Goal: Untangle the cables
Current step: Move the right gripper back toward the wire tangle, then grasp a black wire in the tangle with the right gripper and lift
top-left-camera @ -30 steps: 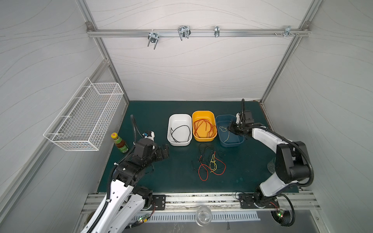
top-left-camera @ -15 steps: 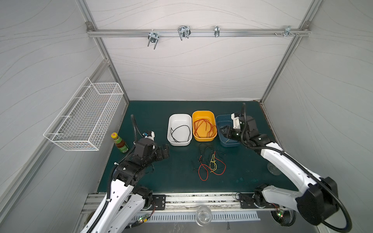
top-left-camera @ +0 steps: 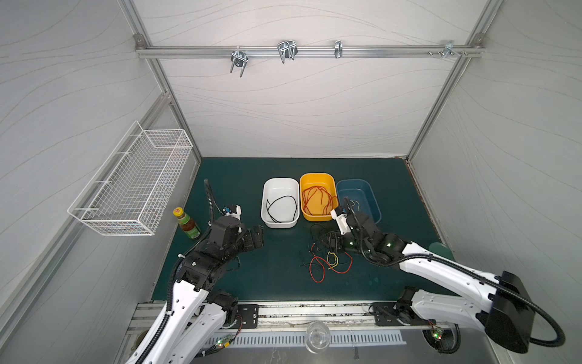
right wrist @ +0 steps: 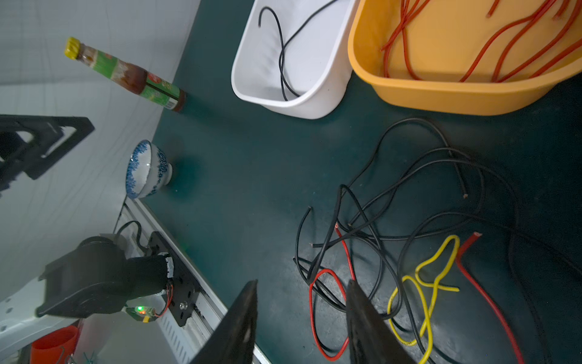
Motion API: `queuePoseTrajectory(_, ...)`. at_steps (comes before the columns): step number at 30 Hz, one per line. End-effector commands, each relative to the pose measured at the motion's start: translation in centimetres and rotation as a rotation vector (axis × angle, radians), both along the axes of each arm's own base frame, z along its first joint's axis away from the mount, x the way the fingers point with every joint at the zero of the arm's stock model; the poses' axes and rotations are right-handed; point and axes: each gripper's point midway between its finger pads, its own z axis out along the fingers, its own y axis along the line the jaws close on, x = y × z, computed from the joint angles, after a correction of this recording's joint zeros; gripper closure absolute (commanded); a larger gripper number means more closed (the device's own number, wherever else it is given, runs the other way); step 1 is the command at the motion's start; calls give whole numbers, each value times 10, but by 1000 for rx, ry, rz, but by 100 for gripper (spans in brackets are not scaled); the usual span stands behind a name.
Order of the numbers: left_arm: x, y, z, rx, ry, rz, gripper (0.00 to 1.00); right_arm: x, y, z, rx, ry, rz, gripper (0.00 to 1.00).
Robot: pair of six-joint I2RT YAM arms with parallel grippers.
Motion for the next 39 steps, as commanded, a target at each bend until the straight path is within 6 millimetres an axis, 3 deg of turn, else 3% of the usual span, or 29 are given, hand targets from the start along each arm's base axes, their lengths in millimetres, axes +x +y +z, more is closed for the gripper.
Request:
queuePoseTrajectory(1, 7, -3, 13, -22, -47, 2, 0, 7, 6, -10, -17, -15, -31, 52)
queuePoseTrajectory(13, 7, -3, 13, -20, -50, 0, 0, 19, 18, -50, -109, 43, -49, 54)
queuePoseTrajectory(19, 8, -4, 12, -22, -49, -5, 0, 22, 23, -41, -111, 15, -39, 83)
queuePoseTrajectory(26, 7, -5, 13, -22, -51, -11, 0, 27, 20, 19, -81, -101, -17, 100)
queuePoseTrajectory(39, 6, -9, 11, -21, -50, -29, 0, 19, 4, 168, 36, -356, 39, 100)
